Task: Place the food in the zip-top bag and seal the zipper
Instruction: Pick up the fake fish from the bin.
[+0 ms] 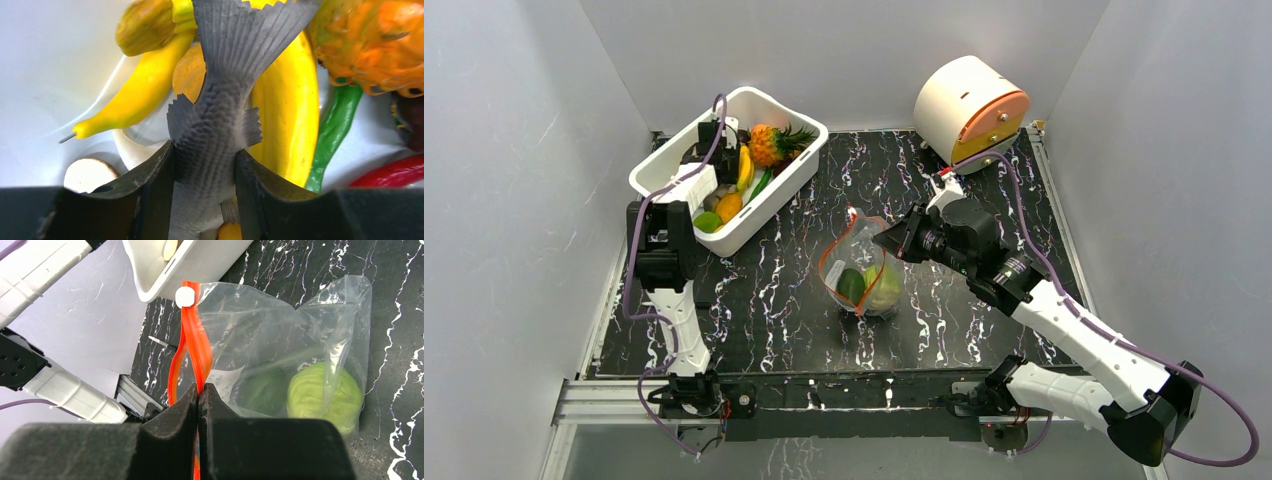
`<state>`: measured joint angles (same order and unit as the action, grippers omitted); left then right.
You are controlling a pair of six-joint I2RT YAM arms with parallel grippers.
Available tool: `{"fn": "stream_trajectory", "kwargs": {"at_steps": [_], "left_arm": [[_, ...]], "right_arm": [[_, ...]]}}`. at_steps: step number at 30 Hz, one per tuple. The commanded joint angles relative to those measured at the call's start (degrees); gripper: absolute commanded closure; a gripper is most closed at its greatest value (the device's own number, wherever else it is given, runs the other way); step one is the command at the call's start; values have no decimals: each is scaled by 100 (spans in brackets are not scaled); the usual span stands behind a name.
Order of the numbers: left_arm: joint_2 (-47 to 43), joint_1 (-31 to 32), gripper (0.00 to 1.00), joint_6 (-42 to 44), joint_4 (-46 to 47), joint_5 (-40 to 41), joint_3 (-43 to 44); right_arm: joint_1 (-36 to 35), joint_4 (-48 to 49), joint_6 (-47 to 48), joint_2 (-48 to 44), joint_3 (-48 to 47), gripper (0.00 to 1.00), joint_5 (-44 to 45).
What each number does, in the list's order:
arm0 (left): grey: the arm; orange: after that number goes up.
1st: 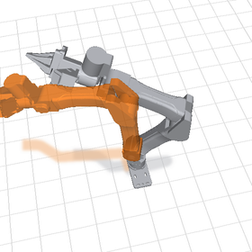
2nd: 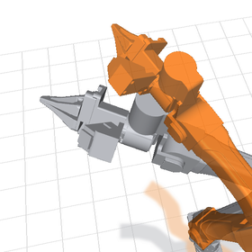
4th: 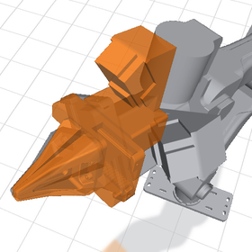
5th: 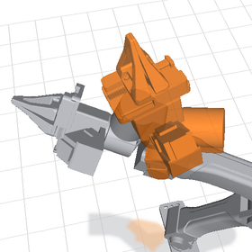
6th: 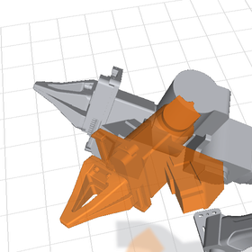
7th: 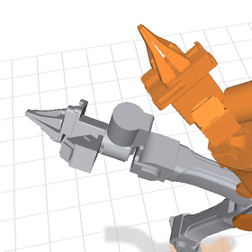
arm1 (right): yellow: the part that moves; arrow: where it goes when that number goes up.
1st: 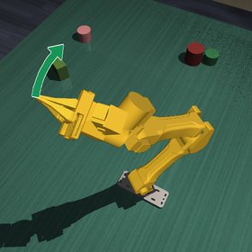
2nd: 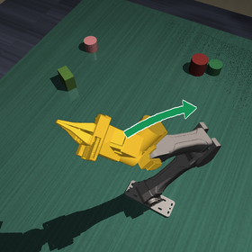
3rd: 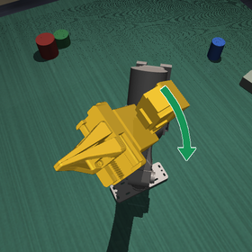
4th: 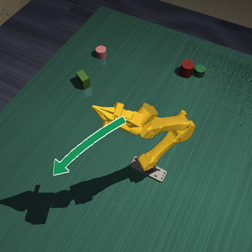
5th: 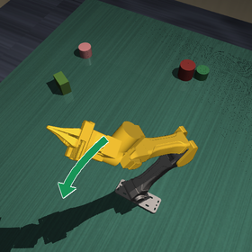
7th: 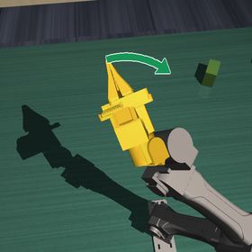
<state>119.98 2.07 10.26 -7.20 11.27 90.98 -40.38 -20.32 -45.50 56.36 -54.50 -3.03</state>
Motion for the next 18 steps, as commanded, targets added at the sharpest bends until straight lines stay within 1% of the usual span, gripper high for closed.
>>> {"fn": "stream_trajectory", "kwargs": {"at_steps": [1,7,12,18], "left_arm": [[-701,59,83,-644,-536,33,260],[-1251,65,83,-1199,-818,-11,-20],[-1776,66,83,-1357,-931,-202,-166],[-2532,66,83,-1618,-909,-674,-394]], "right_arm": [[22,560,-71,-110,74,100,13],[24,695,-153,-126,177,100,-12],[26,654,-161,-141,189,100,-55],[26,576,-157,-134,165,100,-31]]}}
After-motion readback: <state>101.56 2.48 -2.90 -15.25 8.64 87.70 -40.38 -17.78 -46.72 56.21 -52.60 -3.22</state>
